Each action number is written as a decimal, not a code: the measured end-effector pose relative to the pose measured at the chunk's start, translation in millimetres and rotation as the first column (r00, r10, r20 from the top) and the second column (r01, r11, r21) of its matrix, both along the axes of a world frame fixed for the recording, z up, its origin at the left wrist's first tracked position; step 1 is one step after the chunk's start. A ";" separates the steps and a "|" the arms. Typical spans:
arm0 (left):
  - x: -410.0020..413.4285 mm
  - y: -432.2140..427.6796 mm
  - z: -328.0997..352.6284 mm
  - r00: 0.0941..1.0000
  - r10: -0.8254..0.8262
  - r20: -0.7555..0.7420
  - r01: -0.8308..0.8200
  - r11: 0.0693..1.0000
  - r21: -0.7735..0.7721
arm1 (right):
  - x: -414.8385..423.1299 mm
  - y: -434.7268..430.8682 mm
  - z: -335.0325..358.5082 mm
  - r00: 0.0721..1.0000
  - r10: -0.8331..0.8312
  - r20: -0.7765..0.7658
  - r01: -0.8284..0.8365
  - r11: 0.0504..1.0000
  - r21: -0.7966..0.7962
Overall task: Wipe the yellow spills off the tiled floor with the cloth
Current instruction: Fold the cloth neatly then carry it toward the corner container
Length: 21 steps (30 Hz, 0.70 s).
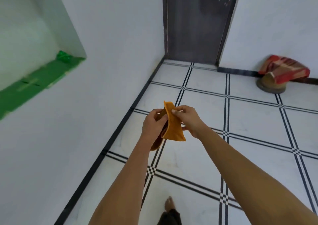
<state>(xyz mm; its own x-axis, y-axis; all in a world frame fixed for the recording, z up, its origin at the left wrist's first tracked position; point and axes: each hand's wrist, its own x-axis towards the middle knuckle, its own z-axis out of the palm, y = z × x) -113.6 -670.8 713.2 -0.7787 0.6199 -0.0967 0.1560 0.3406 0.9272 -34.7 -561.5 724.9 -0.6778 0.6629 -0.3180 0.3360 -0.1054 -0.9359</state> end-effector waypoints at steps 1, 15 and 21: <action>-3.6 8.4 4.7 1.000 0.007 -0.001 -0.007 1.000 0.020 | -4.3 8.4 4.1 1.000 0.002 -0.010 -0.001 1.000 0.016; -77.6 167.6 50.8 1.000 0.022 0.009 -0.023 0.994 0.106 | -70.1 169.9 58.2 0.969 0.246 -0.036 -0.232 0.947 0.222; -88.1 213.4 47.1 0.996 0.085 0.000 -0.085 0.994 0.065 | -85.0 227.0 52.7 0.946 0.324 -0.022 -0.310 0.922 0.232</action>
<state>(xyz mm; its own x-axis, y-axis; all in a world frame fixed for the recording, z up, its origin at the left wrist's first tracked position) -201.7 -457.4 760.4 -0.8292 0.5561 -0.0567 0.1313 0.2922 0.9473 -119.7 -334.4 777.6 -0.8770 0.4594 -0.1407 0.2613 0.2103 -0.9421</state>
